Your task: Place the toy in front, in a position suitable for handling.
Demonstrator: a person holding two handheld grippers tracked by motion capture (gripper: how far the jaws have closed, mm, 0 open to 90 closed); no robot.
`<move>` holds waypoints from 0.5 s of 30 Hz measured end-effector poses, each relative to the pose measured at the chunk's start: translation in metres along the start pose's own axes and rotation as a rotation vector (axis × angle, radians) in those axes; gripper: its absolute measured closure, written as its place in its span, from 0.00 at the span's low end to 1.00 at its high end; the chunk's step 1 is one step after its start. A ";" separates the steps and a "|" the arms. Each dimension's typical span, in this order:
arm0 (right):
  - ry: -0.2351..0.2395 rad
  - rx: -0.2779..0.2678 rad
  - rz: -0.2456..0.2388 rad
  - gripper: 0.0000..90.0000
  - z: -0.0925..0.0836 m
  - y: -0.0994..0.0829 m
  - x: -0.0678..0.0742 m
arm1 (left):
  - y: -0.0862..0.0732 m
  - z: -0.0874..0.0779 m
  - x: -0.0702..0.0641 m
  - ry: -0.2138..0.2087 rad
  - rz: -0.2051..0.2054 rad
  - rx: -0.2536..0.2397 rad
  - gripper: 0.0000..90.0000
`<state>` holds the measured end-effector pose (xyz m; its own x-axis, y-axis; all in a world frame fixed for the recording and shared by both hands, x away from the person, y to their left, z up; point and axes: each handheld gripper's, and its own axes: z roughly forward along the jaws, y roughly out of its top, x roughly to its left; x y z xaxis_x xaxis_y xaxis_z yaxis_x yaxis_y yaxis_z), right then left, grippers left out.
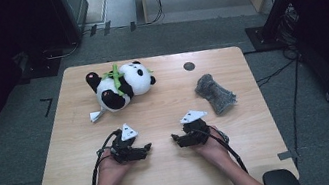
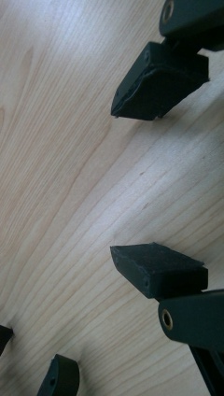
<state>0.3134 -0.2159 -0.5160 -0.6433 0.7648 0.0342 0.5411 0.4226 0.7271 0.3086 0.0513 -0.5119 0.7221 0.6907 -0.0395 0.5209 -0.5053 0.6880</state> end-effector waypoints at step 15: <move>0.031 -0.075 0.001 0.43 -0.016 0.057 0.001 | -0.010 -0.007 0.002 0.012 0.048 -0.005 0.28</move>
<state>0.3352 -0.1991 -0.4634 -0.6602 0.7491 0.0554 0.5004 0.3837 0.7761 0.3014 0.0612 -0.5141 0.7408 0.6717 0.0026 0.4834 -0.5358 0.6922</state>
